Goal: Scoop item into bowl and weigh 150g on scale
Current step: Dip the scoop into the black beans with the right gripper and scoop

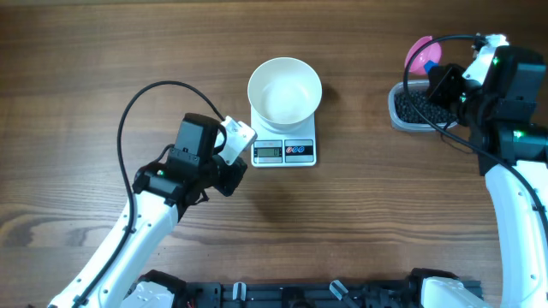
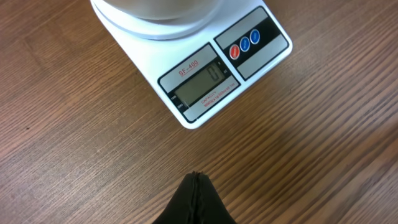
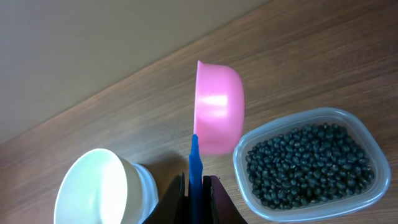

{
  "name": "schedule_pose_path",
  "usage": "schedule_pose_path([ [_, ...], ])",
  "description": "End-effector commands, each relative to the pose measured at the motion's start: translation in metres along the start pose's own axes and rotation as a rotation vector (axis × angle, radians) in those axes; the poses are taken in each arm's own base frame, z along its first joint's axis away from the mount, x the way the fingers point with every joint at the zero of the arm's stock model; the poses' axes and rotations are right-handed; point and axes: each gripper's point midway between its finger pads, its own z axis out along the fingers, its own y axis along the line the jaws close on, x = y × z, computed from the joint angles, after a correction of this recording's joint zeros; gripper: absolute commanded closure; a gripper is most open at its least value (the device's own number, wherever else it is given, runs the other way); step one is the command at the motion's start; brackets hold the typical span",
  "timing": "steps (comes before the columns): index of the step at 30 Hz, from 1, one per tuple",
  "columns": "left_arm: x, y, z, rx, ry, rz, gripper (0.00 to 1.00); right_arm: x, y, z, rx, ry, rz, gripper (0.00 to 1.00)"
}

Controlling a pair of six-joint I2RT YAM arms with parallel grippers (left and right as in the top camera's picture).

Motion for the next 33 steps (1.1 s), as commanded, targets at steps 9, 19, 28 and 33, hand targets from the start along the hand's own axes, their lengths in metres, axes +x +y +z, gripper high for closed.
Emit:
schedule_pose_path([
  [9,0.002,-0.002,0.003,0.019,0.004,0.018,0.0,-0.005,0.005,-0.002,-0.025,-0.005,-0.021,0.96],
  [19,0.004,-0.002,0.003,0.021,0.012,0.016,0.0,-0.003,0.011,-0.003,-0.059,0.009,-0.021,0.96],
  [28,0.004,-0.002,0.003,0.021,0.012,0.016,0.0,0.012,0.011,-0.003,-0.068,0.068,-0.094,0.96],
  [33,0.004,-0.002,0.003,0.021,0.012,0.016,0.0,0.009,-0.001,-0.003,-0.003,0.052,-0.08,0.96],
])
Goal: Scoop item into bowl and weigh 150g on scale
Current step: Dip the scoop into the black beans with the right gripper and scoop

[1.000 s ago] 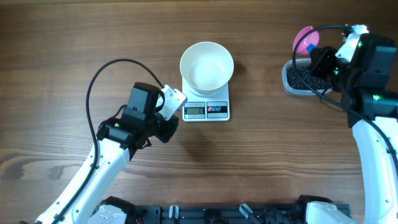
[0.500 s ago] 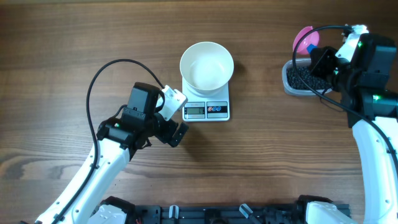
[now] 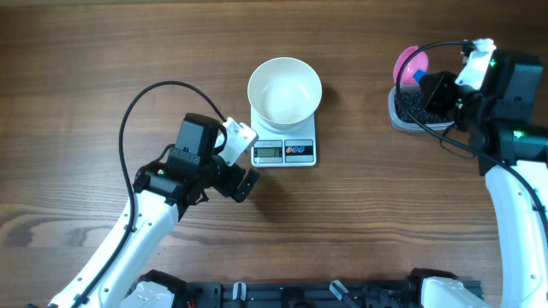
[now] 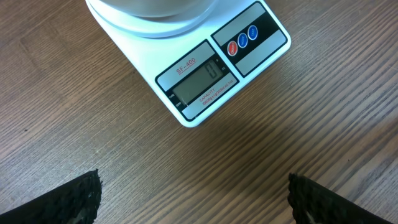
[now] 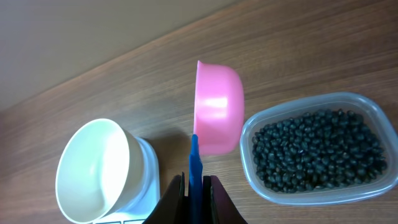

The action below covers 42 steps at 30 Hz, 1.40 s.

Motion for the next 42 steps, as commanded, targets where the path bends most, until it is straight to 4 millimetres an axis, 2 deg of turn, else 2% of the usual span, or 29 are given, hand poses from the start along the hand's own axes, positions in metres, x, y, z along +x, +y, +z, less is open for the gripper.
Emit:
schedule_pose_path([
  [1,0.002,-0.001,0.002,0.015,0.006,-0.001,0.0,-0.011,-0.005,-0.003,0.035,-0.037,-0.004,0.96],
  [7,0.002,-0.001,0.002,0.015,0.006,-0.001,0.0,-0.015,-0.009,-0.003,0.057,-0.058,0.172,0.96],
  [14,0.002,-0.001,0.002,0.015,0.006,-0.001,0.0,-0.016,-0.017,-0.004,0.099,-0.07,0.16,0.96],
  [18,0.002,-0.001,0.002,0.015,0.006,-0.001,0.0,-0.014,-0.02,-0.004,0.118,-0.059,0.071,0.96],
  [22,0.002,-0.001,0.002,0.015,0.006,-0.001,0.0,0.008,-0.015,-0.004,0.082,0.04,-0.04,0.96],
  [25,0.002,-0.001,0.002,0.015,0.006,-0.001,0.0,0.034,-0.019,-0.006,0.088,0.149,-0.121,0.96],
  [28,0.002,-0.001,0.002,0.015,0.006,-0.001,0.0,0.047,-0.023,-0.009,0.089,0.211,-0.212,0.96],
  [37,0.002,-0.001,0.002,0.015,0.006,-0.001,0.0,0.066,-0.027,-0.014,0.084,0.296,-0.317,0.96],
  [42,0.002,-0.001,0.002,0.015,0.006,-0.001,0.0,0.063,-0.032,-0.014,0.113,0.286,-0.326,0.96],
])
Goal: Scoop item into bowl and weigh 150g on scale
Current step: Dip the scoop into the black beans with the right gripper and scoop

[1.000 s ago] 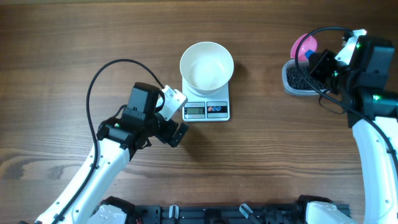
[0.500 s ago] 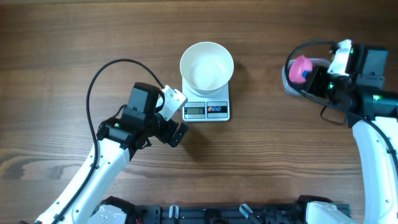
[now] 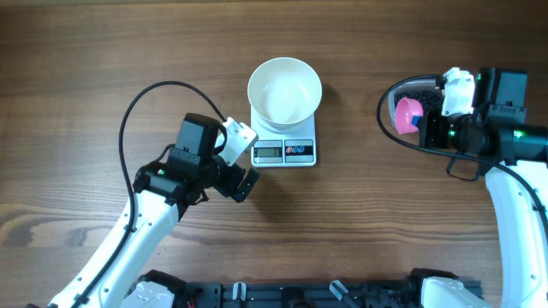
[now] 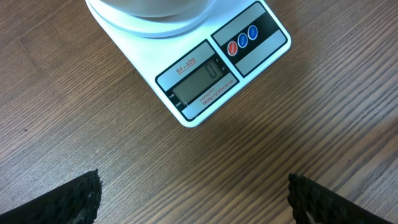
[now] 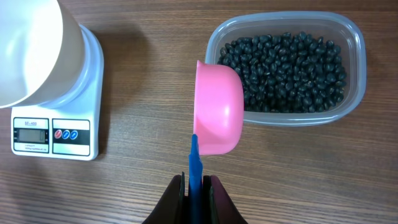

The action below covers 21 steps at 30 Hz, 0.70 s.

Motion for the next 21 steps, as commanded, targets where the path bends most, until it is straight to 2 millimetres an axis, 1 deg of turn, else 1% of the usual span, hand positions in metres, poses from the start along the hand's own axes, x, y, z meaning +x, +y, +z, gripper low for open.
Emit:
schedule_pose_path([
  [1,0.002,-0.001,0.002,0.015,0.005,-0.001,0.0,-0.008,-0.006,-0.004,0.031,-0.026,-0.026,0.96],
  [3,0.004,0.004,0.002,-0.013,0.013,-0.001,0.0,-0.009,-0.008,-0.004,0.047,-0.026,-0.051,0.96],
  [5,0.004,0.006,0.002,-0.03,0.017,-0.001,0.0,-0.014,-0.016,-0.005,0.091,-0.045,-0.054,0.96],
  [7,0.004,0.006,0.002,-0.029,0.017,-0.001,0.0,-0.024,-0.028,-0.007,0.159,-0.08,-0.06,0.96],
  [8,0.004,0.006,0.002,-0.029,0.017,-0.001,0.0,-0.03,-0.038,-0.008,0.221,-0.1,-0.07,0.96],
  [10,0.004,0.006,0.002,-0.029,0.017,-0.001,0.0,-0.036,-0.049,-0.008,0.281,-0.112,-0.092,0.96],
  [11,0.004,0.006,0.002,-0.029,0.017,-0.001,0.0,-0.039,-0.056,-0.004,0.307,-0.107,-0.123,0.96],
  [13,0.004,0.006,0.002,-0.029,0.017,-0.001,0.0,-0.041,-0.064,0.008,0.314,-0.087,-0.147,0.96],
  [14,0.004,0.006,0.002,-0.029,0.017,-0.001,0.0,-0.04,-0.067,0.017,0.313,-0.068,-0.158,0.96],
  [15,0.004,0.006,0.002,-0.029,0.017,-0.001,0.0,-0.038,-0.071,0.033,0.309,-0.034,-0.162,0.96],
  [17,0.004,0.006,0.002,-0.029,0.017,-0.001,0.0,-0.036,-0.077,0.048,0.319,-0.005,-0.155,0.96],
  [19,0.004,0.006,0.002,-0.029,0.017,-0.001,0.0,-0.037,-0.084,0.056,0.351,0.004,-0.154,0.96],
  [21,0.004,0.006,0.002,-0.029,0.017,-0.001,0.0,-0.041,-0.089,0.059,0.372,-0.004,-0.154,0.96],
])
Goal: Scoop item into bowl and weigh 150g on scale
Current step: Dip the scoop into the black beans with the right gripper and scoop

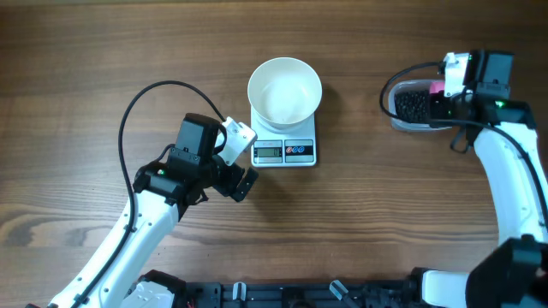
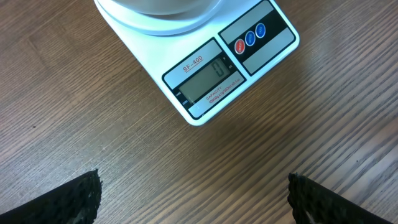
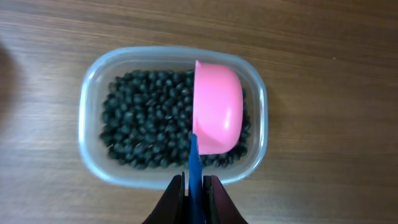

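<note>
A white bowl (image 1: pixel 285 89) stands on the white scale (image 1: pixel 285 152), whose display (image 2: pixel 206 78) reads 0. My right gripper (image 3: pixel 194 186) is shut on the blue handle of a pink scoop (image 3: pixel 217 107). The scoop hangs over the clear tub of black beans (image 3: pixel 149 118) at the table's right end, its cup turned on its side. In the overhead view the tub (image 1: pixel 411 104) shows beside the right wrist. My left gripper (image 2: pixel 194 193) is open, low over bare wood just in front of the scale, nothing between its fingers (image 2: pixel 74 199).
The wooden table (image 1: pixel 103 68) carries only the scale with its bowl in the middle and the bean tub at the right. A black cable loops above the left arm (image 1: pixel 137 111). The scale's coloured buttons (image 2: pixel 250 38) face my left gripper.
My right gripper with the pink scoop has moved right and back, from beside the bean tub to directly over it. The left gripper has shifted very slightly; the scale sits a little higher in its view.
At first my left gripper was shut in front of the scale and my right held the scoop near the tub's far side. Then the left gripper stood open. The right brought the scoop forward and left of the tub, and now holds it over the beans.
</note>
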{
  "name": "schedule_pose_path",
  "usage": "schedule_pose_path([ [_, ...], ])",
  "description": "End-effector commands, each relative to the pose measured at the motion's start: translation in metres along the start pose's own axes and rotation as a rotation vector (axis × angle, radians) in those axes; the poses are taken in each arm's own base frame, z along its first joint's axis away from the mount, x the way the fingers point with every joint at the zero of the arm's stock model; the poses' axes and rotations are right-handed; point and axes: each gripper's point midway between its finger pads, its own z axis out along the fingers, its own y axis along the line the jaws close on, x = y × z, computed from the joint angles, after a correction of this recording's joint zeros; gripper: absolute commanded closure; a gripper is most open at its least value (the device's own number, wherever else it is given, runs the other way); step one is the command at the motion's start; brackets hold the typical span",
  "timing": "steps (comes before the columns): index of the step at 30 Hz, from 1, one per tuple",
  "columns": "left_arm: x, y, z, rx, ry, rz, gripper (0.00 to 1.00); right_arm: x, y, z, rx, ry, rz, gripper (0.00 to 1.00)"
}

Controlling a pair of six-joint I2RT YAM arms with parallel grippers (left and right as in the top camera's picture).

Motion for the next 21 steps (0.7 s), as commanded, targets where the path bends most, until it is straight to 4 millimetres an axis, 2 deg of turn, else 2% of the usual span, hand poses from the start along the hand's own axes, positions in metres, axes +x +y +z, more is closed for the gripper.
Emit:
schedule_pose_path([
  [1,0.003,0.002,0.002,-0.006,0.011,-0.001,0.0,-0.009,-0.015,0.002,0.074,-0.016,-0.011,0.96],
  [6,0.003,0.002,0.002,-0.006,0.011,-0.001,0.0,-0.017,-0.018,-0.006,0.084,-0.052,-0.008,0.96],
  [11,0.003,0.002,0.002,-0.006,0.011,-0.001,0.0,0.0,-0.032,-0.011,0.172,0.024,-0.014,0.96],
  [18,0.003,0.002,0.002,-0.006,0.011,-0.001,0.0,-0.001,-0.029,-0.011,0.16,0.018,-0.014,0.96],
  [21,0.003,0.002,0.002,-0.006,0.011,-0.001,0.0,-0.008,-0.028,-0.014,0.15,-0.003,0.013,0.96],
])
